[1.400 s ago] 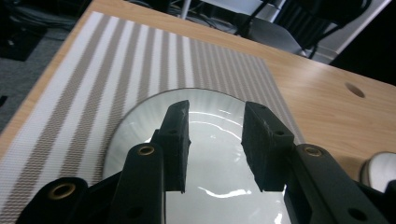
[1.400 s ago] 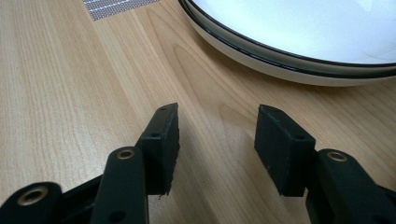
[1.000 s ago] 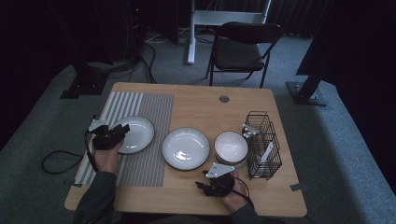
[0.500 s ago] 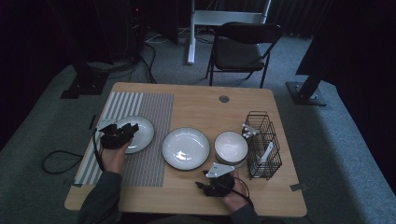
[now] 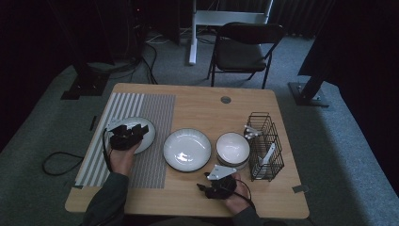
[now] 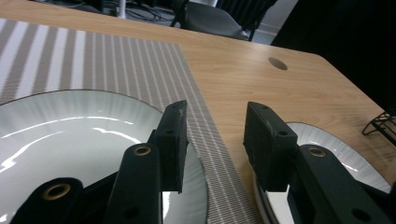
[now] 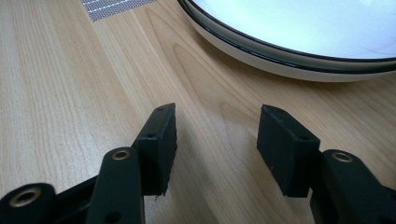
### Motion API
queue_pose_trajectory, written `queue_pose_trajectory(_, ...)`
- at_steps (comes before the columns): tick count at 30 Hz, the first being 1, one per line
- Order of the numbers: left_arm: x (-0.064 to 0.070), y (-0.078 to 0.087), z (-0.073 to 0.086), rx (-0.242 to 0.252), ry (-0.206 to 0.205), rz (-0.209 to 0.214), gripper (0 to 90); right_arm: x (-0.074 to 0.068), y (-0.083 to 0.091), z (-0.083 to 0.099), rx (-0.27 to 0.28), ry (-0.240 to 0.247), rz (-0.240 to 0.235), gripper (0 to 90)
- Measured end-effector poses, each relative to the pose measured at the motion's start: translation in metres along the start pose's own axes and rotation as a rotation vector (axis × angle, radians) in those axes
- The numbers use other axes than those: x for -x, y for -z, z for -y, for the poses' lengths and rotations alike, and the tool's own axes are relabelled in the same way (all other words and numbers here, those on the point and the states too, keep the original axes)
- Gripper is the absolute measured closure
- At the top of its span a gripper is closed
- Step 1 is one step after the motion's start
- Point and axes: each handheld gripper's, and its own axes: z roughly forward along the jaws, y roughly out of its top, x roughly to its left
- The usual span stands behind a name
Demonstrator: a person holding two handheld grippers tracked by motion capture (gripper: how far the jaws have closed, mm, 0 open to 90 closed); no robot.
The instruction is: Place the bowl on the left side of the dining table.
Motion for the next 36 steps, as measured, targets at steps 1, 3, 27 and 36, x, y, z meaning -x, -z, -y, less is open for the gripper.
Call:
queue_pose_trajectory(1, 0.002, -0.001, 0.000, 0.000, -0.002, 0.004, 60.4, 0.000, 0.000, 0.000, 0.000, 0.000, 0.000, 46.6)
queue_pose_trajectory(3, 0.005, -0.002, -0.001, -0.003, -0.008, 0.009, 60.5, 0.000, 0.000, 0.000, 0.000, 0.000, 0.000, 46.5)
queue_pose_trajectory(27, 0.042, -0.017, -0.012, -0.019, -0.080, 0.091, 60.4, 0.003, 0.004, 0.002, -0.011, 0.012, 0.011, 46.1)
queue_pose_trajectory(36, 0.056, -0.023, -0.011, -0.026, -0.097, 0.123, 60.5, 0.005, 0.009, 0.007, -0.012, -0.003, 0.001, 46.0)
